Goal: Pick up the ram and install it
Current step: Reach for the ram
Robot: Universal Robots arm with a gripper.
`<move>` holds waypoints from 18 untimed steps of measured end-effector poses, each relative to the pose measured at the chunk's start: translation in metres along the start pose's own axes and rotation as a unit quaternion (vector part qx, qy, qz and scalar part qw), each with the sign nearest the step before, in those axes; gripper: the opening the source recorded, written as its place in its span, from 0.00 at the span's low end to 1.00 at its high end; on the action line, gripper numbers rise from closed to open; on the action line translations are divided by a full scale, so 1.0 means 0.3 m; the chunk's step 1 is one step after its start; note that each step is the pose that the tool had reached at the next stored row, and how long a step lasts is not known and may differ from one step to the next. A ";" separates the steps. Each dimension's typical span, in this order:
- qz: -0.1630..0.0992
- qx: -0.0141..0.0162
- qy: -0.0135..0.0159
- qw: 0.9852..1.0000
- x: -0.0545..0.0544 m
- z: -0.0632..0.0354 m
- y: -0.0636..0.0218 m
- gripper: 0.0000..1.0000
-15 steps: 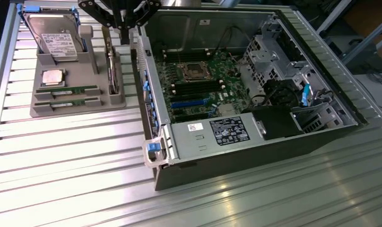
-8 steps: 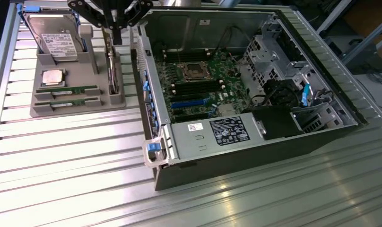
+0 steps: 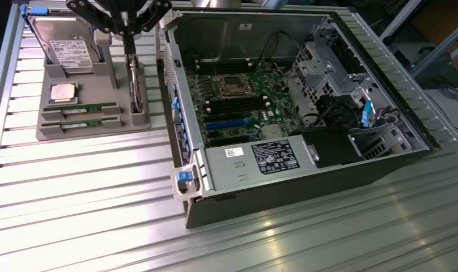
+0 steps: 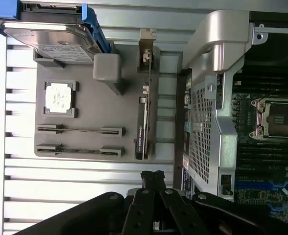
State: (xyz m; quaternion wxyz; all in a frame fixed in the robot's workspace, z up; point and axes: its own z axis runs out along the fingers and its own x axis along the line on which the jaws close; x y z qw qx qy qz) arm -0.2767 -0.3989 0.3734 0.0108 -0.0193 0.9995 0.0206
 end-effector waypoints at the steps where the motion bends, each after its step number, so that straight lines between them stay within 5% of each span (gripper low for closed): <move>1: 0.000 0.000 0.000 1.000 0.006 0.000 0.000 0.11; 18: 0.000 0.000 0.000 1.000 0.146 -0.003 0.006 0.11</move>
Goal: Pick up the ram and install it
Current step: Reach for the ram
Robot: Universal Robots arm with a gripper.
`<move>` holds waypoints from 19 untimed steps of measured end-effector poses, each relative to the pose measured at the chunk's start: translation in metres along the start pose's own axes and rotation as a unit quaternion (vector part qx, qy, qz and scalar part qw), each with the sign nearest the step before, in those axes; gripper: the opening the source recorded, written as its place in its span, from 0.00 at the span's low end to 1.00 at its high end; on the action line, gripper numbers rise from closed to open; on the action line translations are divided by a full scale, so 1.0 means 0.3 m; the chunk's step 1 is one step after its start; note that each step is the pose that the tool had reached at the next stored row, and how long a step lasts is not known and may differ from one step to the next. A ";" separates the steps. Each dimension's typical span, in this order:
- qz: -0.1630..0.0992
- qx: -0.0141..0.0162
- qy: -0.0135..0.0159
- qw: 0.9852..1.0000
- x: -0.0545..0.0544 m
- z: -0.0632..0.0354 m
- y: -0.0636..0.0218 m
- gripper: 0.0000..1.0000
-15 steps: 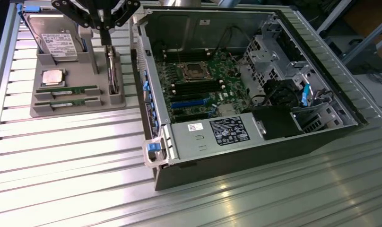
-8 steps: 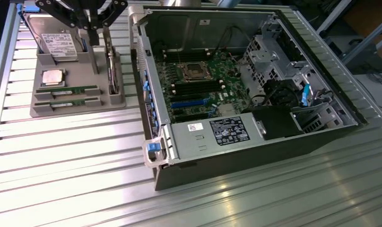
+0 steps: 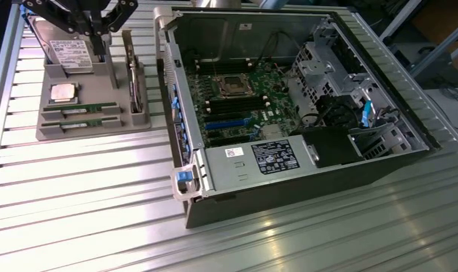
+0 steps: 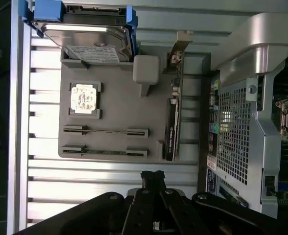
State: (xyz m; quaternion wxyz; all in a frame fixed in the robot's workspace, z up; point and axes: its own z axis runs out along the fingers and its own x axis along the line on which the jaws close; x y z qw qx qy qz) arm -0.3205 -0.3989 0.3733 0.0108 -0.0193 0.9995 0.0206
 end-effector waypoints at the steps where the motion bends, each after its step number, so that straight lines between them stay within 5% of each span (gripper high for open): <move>1: 0.000 0.000 0.000 1.000 0.005 0.000 0.000 0.11; 13: 0.000 0.000 0.000 1.000 0.105 -0.002 0.004 0.11; 19: 0.000 0.000 0.000 1.000 0.107 -0.002 0.004 0.11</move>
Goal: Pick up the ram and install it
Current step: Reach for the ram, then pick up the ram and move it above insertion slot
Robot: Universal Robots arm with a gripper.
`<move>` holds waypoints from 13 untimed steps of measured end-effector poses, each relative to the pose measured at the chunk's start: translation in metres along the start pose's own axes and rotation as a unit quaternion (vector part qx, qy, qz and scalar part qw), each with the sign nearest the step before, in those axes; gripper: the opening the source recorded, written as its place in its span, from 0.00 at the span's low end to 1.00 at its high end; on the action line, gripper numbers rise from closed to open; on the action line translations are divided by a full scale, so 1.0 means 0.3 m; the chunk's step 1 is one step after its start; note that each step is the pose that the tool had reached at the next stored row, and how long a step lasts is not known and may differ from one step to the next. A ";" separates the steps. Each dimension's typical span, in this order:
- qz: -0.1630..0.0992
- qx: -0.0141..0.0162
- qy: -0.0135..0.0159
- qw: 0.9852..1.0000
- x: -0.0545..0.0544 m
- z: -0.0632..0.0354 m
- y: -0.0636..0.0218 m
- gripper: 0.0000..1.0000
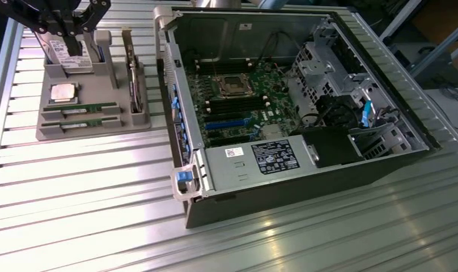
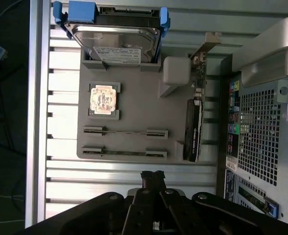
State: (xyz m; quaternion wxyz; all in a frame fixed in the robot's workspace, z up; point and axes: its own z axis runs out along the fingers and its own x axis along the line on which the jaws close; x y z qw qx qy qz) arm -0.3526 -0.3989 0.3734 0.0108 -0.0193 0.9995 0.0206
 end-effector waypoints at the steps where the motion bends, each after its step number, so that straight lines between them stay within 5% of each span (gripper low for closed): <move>1: 0.000 0.000 0.000 1.000 0.000 0.000 0.000 0.11; 7: -0.003 0.000 0.000 1.000 0.000 0.000 0.000 0.11; 13: -0.051 -0.001 0.002 0.999 0.000 0.000 0.000 0.11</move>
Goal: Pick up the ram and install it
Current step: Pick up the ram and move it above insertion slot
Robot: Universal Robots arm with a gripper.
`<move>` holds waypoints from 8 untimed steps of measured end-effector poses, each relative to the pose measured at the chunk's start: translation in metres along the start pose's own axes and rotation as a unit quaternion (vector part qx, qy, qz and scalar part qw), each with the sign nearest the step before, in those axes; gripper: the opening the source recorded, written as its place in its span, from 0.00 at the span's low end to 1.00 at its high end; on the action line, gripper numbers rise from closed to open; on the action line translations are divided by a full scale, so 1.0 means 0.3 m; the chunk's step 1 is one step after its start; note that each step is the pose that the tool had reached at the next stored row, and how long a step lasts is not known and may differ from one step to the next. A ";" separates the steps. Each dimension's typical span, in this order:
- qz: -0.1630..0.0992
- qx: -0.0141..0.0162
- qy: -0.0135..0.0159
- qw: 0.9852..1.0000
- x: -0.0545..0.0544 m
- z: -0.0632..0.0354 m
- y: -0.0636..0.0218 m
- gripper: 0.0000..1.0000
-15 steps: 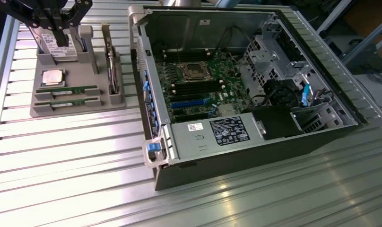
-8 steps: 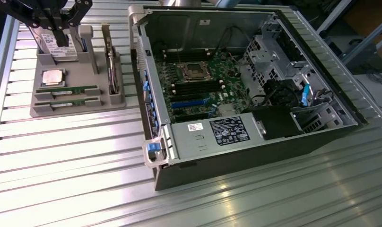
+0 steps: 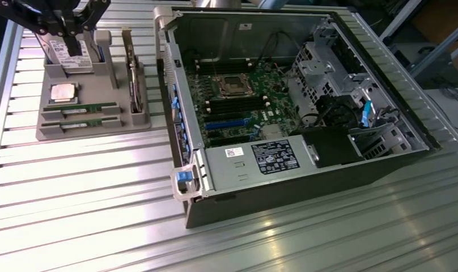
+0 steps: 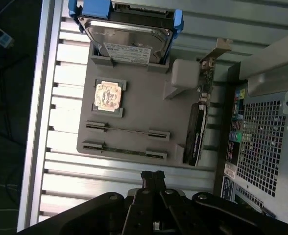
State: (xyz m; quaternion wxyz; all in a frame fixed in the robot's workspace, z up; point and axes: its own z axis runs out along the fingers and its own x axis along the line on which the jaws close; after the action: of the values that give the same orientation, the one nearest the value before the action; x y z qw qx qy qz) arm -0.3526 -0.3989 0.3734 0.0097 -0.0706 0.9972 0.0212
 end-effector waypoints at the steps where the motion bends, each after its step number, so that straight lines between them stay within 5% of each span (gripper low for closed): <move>1: -0.013 0.000 0.001 1.000 0.000 0.000 0.000 0.11; 8: -0.098 -0.002 0.004 0.995 0.000 0.000 0.000 0.11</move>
State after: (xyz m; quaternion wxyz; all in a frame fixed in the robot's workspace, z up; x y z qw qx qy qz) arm -0.3526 -0.3989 0.3734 0.0076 -0.1682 0.9855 0.0220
